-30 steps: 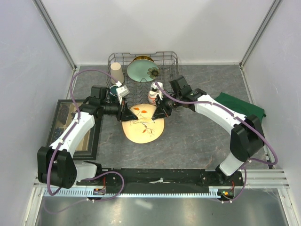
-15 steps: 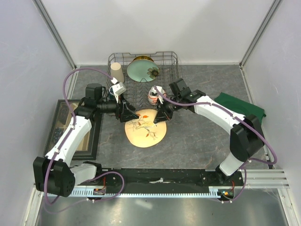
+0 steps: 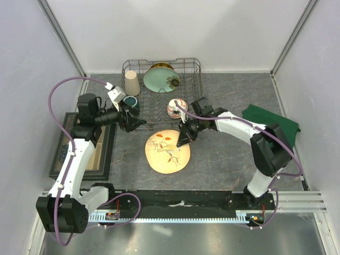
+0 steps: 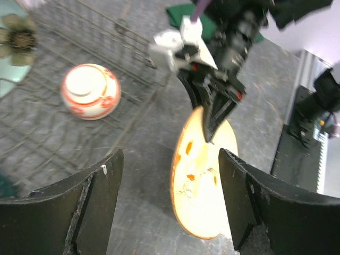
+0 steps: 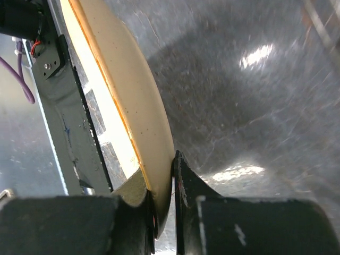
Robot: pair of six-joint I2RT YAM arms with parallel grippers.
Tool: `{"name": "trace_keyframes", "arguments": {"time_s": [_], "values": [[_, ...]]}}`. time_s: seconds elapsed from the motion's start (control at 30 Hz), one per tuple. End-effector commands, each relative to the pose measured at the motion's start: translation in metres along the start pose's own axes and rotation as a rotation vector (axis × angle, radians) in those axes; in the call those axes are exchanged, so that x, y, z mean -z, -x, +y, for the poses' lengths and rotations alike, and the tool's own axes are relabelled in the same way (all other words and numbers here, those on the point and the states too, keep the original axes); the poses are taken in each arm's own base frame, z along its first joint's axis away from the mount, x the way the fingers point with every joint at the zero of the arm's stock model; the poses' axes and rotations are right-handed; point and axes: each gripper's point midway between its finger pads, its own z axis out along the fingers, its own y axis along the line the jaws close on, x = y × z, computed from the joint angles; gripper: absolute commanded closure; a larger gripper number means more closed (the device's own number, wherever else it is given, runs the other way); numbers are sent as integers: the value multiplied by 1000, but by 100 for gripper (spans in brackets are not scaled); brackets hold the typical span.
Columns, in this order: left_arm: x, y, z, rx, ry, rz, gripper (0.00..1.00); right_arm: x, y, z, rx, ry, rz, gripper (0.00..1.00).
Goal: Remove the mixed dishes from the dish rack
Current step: Pick up the plate from the dish rack, then place the plate at the center of the board.
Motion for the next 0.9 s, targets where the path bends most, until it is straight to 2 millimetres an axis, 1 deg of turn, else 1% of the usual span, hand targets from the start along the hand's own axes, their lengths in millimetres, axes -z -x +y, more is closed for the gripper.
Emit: {"name": "trace_keyframes", "arguments": {"time_s": [0.0, 0.07, 0.13, 0.17, 0.2, 0.23, 0.27, 0.3, 0.4, 0.5, 0.57, 0.7, 0.83, 0.87], "values": [[11, 28, 11, -25, 68, -66, 21, -7, 20, 25, -101, 143, -106, 100], [11, 27, 15, -15, 78, -66, 21, -11, 16, 28, -142, 175, -112, 100], [11, 26, 15, -9, 75, -63, 21, -14, 21, 29, -173, 192, -129, 100], [17, 27, 24, 0, 108, -69, 21, -16, 20, 33, -187, 210, -127, 100], [17, 27, 24, 3, 110, -70, 21, -17, 25, 33, -182, 220, -147, 100], [17, 27, 26, 6, 111, -68, 21, -17, 27, 36, -233, 234, -151, 100], [18, 27, 27, 9, 119, -69, 21, -19, 25, 38, -249, 244, -153, 100], [18, 27, 27, 10, 117, -70, 21, -19, 33, 39, -238, 254, -184, 100], [19, 26, 29, 13, 124, -67, 21, -25, 36, 45, -266, 275, -188, 100], [20, 26, 29, 10, 126, -62, 21, -34, 34, 48, -284, 290, -176, 100], [20, 25, 29, 13, 127, -56, 21, -42, 30, 48, -298, 297, -159, 100], [22, 24, 30, 9, 134, -50, 21, -51, 30, 46, -320, 308, -146, 100], [24, 21, 30, 1, 133, -44, 21, -59, 33, 46, -328, 311, -135, 100], [24, 20, 31, 6, 133, -43, 21, -61, 37, 45, -327, 309, -138, 100]]}}
